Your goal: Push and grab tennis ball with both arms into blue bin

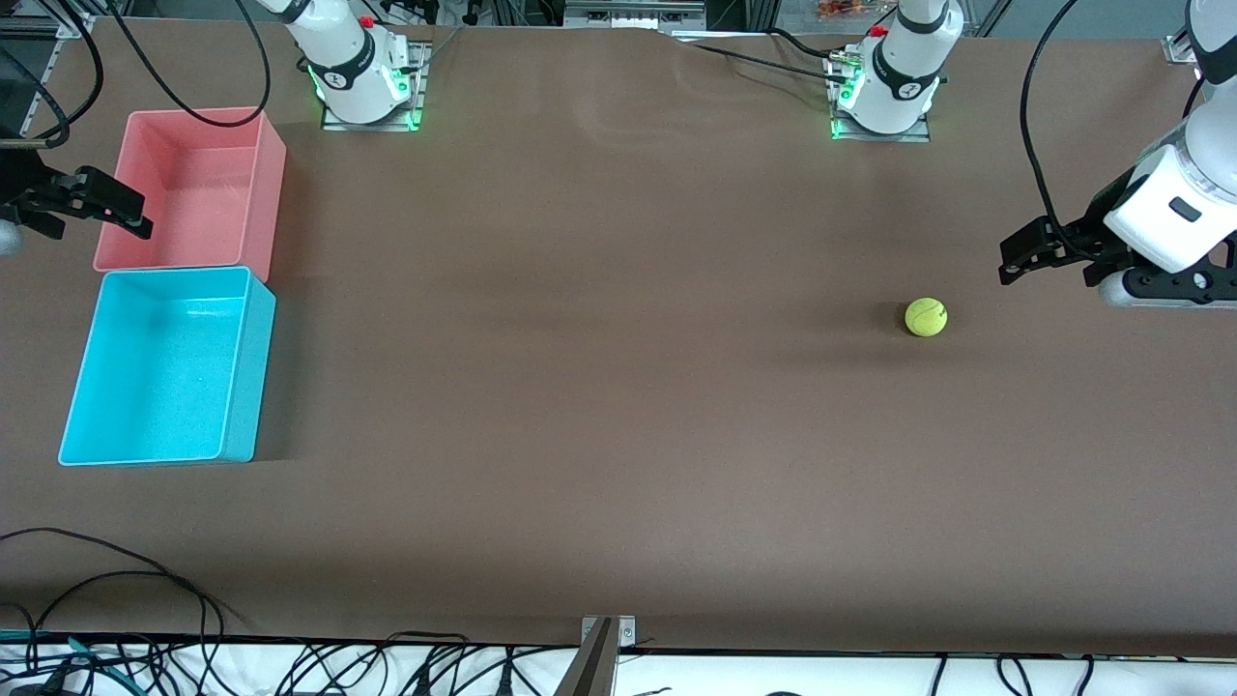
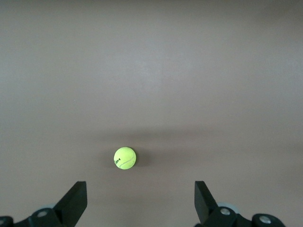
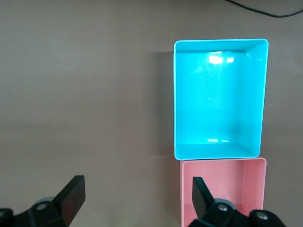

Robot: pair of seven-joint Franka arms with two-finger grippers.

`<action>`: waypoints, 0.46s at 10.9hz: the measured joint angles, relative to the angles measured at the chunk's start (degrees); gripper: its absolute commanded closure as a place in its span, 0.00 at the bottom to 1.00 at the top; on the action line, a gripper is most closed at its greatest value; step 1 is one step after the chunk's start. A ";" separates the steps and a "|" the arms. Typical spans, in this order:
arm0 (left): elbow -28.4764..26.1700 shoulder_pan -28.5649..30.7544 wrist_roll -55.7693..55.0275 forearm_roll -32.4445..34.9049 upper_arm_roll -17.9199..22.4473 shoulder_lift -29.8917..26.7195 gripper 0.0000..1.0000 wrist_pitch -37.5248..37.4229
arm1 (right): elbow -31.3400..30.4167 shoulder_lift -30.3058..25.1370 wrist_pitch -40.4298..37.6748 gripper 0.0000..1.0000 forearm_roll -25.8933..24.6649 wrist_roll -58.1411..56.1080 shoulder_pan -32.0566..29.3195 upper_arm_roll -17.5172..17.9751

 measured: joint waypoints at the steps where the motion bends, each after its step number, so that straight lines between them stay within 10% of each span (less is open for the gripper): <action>1: 0.00 -0.04 0.00 0.00 -0.37 0.00 0.00 0.00 | 0.00 0.01 0.00 0.00 0.00 0.00 0.00 0.00; 5: 0.00 -0.06 0.00 0.00 -2.04 -0.01 0.00 -0.48 | 0.00 0.02 0.00 0.00 -0.14 0.02 0.01 0.00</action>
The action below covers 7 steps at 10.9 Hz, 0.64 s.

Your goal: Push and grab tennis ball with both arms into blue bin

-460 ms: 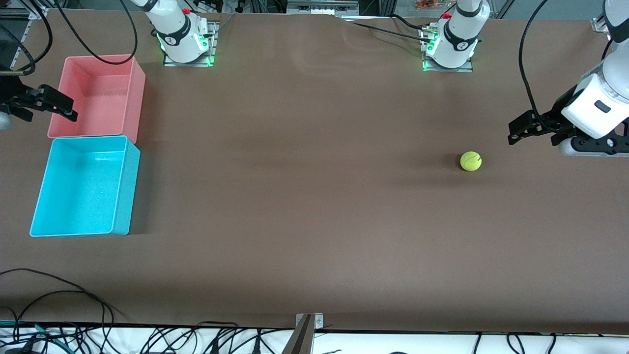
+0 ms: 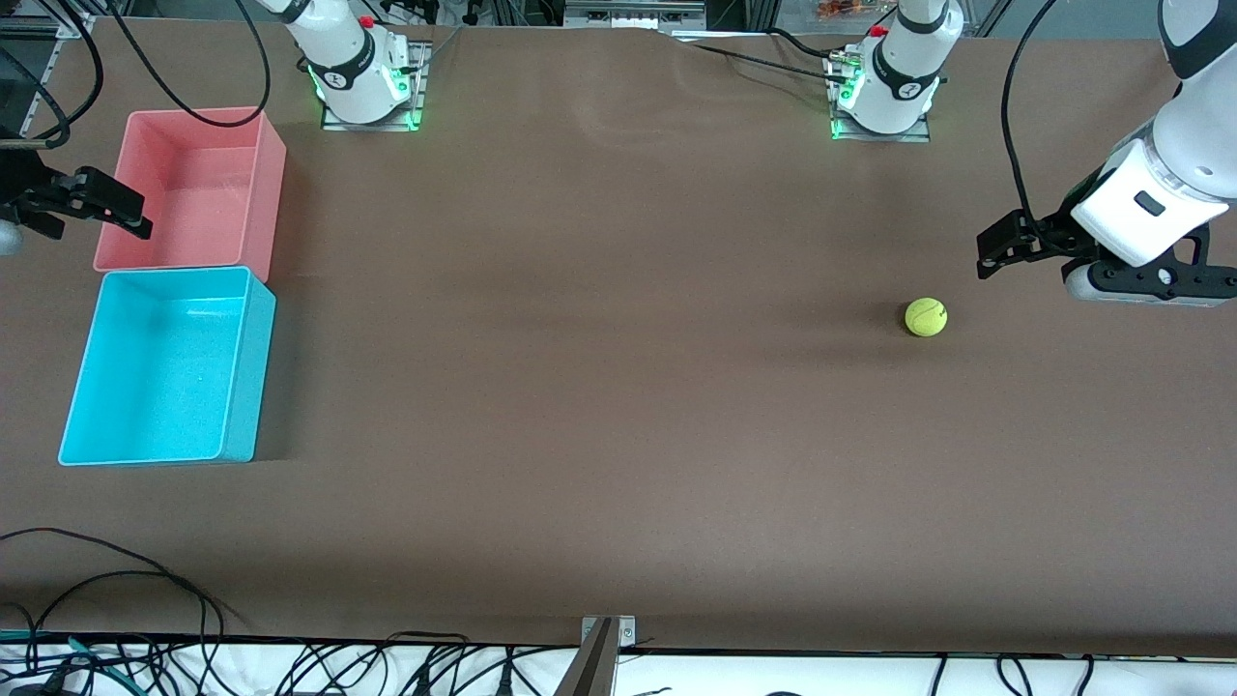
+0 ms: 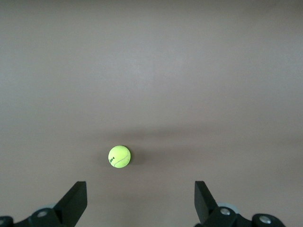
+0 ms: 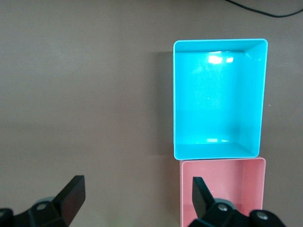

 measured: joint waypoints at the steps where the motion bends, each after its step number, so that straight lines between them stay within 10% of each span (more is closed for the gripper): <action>1: 0.00 0.05 0.00 0.00 0.00 0.00 0.00 -0.16 | 0.00 0.00 0.00 0.00 0.00 0.00 0.00 0.00; 7: 0.00 0.16 0.02 0.00 -0.02 0.00 0.00 -1.03 | 0.00 0.00 0.00 0.00 0.00 0.00 0.00 0.00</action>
